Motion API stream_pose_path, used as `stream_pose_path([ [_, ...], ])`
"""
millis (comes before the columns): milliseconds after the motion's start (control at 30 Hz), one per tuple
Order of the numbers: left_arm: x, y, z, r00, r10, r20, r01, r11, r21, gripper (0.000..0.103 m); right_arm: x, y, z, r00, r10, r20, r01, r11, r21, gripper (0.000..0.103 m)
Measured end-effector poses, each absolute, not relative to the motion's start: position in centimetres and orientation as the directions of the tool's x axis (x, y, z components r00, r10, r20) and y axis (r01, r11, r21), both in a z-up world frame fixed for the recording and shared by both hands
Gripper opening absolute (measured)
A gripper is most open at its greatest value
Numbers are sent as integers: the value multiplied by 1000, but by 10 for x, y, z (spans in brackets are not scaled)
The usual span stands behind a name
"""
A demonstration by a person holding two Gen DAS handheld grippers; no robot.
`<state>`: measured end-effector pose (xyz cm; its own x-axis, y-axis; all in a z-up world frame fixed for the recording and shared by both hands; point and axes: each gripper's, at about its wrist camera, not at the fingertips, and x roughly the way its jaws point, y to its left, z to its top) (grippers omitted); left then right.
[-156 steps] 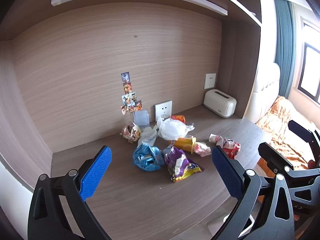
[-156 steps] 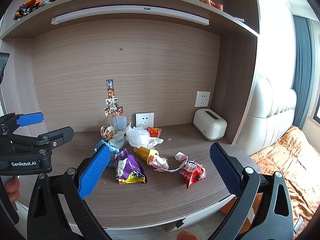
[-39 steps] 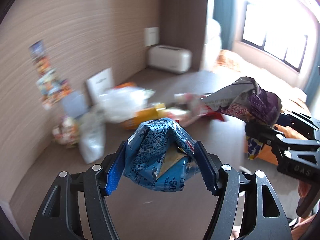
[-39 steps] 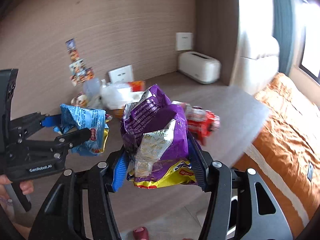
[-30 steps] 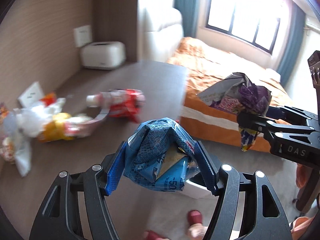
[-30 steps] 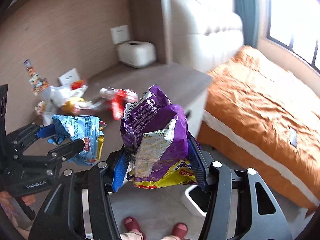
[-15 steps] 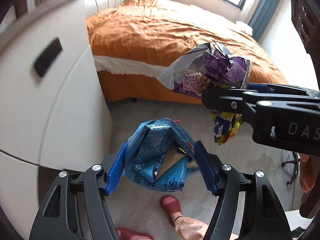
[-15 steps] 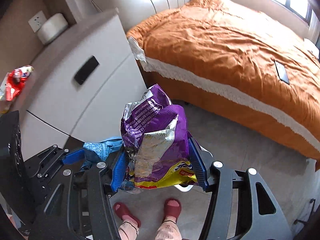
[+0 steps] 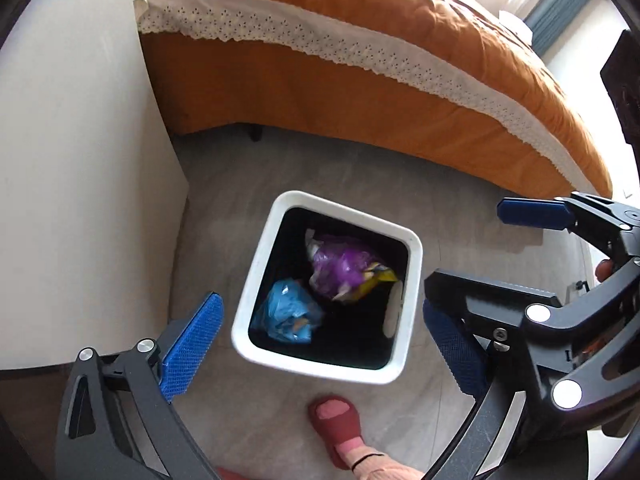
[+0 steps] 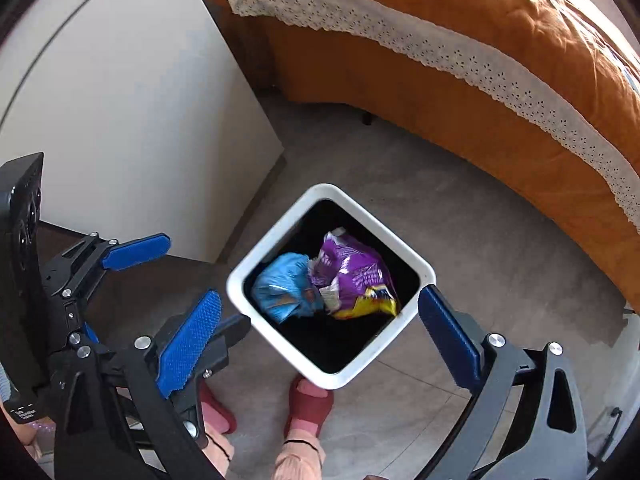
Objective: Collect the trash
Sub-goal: 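Move both tools back from the bin toward the desk trash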
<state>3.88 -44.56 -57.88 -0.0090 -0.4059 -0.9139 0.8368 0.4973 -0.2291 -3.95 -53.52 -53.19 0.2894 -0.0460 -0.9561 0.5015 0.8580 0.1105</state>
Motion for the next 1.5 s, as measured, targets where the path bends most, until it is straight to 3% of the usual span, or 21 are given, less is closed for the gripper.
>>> stream_pose_path([
  [200,33,-445,-568,15,-393,-919,841,503,-202,98,-44,-538,-513,318,-55,-946,509,852,121,98],
  [367,33,-437,-524,71,-405,-912,839,518,-165,98,-48,-532,-469,364,-60,-930,504,852,143,98],
  [667,17,-400,-370,272,-457,-847,799,598,-66,98,-63,-500,-318,562,-100,-821,436,880,191,98],
  [833,20,-361,-286,393,-458,-797,723,690,-40,98,-56,-475,-235,676,-73,-733,313,929,197,98],
  [1133,38,-255,-173,673,-301,-676,475,876,83,98,-10,-408,-143,787,79,-612,39,984,176,98],
  [1267,55,-203,-151,747,-197,-635,369,917,150,98,18,-369,-124,793,147,-591,-61,985,163,98],
  [1500,93,-120,-124,799,-89,-594,220,964,151,98,61,-307,-116,770,191,-609,-152,982,115,98],
])
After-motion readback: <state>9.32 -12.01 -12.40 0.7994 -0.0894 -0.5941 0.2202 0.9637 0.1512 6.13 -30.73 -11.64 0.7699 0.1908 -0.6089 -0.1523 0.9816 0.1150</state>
